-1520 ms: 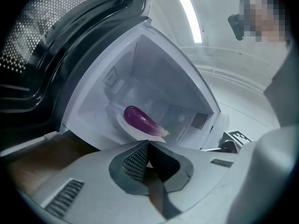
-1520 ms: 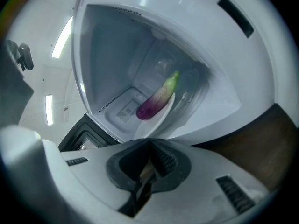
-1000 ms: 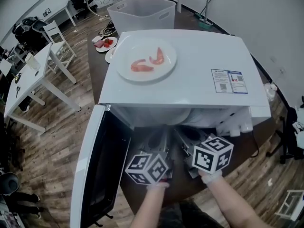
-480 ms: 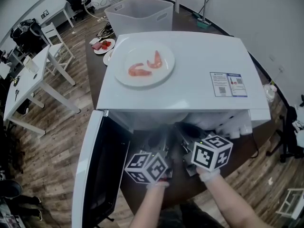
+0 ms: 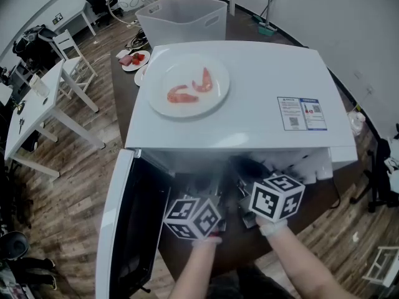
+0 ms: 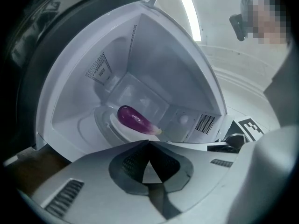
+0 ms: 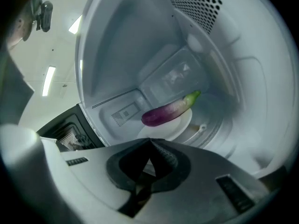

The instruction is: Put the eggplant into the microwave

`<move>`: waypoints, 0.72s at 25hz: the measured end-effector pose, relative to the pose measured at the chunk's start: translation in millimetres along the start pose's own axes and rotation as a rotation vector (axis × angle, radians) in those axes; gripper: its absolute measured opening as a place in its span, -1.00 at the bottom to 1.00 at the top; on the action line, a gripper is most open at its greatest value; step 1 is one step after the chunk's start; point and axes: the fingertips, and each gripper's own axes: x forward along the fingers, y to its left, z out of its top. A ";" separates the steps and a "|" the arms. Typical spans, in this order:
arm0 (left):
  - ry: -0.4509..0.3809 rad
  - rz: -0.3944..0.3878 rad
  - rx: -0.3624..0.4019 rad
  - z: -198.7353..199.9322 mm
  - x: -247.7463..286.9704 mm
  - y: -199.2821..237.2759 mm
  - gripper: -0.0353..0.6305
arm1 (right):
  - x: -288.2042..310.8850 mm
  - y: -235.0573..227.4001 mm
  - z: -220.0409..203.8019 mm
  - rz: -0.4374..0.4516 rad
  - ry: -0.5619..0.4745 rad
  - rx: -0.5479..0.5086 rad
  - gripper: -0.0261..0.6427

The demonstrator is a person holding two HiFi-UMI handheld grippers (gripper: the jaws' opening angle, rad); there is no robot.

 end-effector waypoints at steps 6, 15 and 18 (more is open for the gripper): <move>-0.002 -0.003 0.005 5.5 5.1 -0.3 -0.85 | 3.3 2.2 5.0 0.004 0.000 0.002 -0.91; -0.007 0.001 0.019 6.6 5.0 -3.6 -0.85 | -1.6 1.5 3.9 0.015 -0.001 -0.023 -0.90; -0.017 0.015 0.062 8.0 0.1 -7.5 -0.85 | -6.7 4.7 1.6 0.025 -0.003 -0.038 -0.90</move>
